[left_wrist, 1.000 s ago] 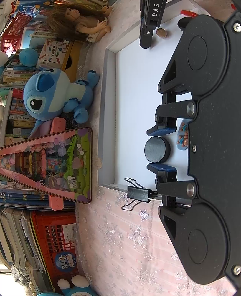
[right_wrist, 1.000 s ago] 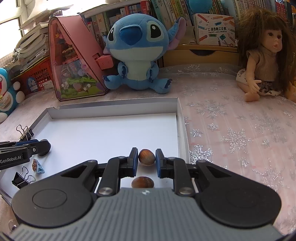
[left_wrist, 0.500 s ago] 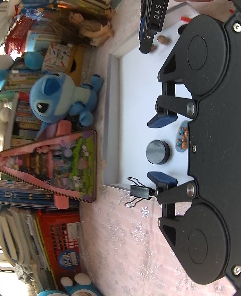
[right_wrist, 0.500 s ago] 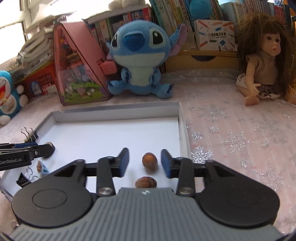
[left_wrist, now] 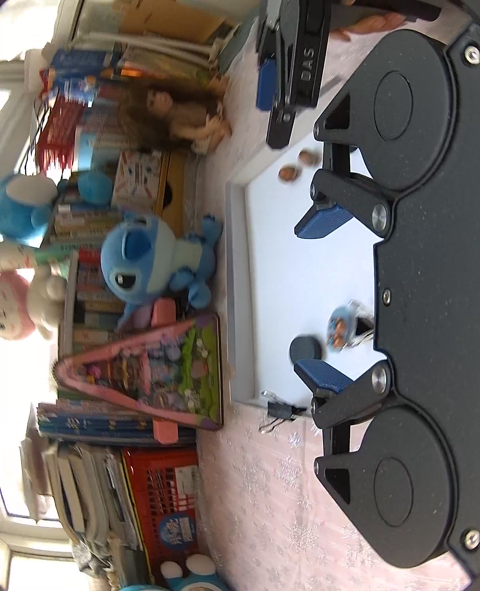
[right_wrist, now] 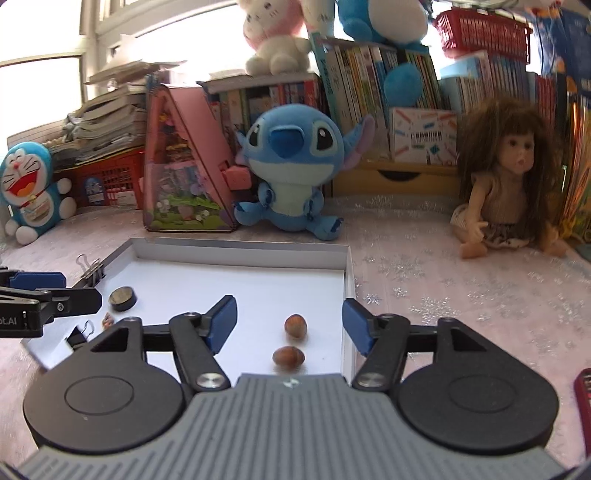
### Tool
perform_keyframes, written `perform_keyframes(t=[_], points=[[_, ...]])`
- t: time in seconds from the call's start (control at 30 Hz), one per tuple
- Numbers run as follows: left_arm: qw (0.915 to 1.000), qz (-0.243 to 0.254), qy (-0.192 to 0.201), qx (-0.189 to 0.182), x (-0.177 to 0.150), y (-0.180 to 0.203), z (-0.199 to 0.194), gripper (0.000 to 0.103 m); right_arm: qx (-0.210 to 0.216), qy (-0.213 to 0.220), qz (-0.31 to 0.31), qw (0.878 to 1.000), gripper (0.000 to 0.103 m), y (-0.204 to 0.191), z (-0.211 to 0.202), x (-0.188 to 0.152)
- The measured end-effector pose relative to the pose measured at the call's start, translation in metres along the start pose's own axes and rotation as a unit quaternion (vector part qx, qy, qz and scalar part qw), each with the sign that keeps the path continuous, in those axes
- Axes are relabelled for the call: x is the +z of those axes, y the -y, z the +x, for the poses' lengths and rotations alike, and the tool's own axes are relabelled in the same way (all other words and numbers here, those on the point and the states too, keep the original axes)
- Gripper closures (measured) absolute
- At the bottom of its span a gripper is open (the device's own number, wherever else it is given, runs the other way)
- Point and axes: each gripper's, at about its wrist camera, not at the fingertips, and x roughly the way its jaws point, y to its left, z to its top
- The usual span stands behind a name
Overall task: Organize rigid objects
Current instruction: 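Withdraw both tools from the tray toward the remaining objects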
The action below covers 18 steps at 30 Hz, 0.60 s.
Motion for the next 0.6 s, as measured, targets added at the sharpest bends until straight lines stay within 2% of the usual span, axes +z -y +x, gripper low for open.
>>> perform_keyframes(t=[0.2,0.6], points=[[0.9996,0.005,0.002,-0.027,-0.023,0.018,-0.028,0.032,0.001,0.017,-0.024,1.0,0.021,-0.011,-0.028,-0.017],[0.9986,0.004,-0.021,-0.048,-0.069,0.039,-0.059,0.032,0.0,0.027,-0.054,0.998,0.02,-0.026,-0.067,-0.059]])
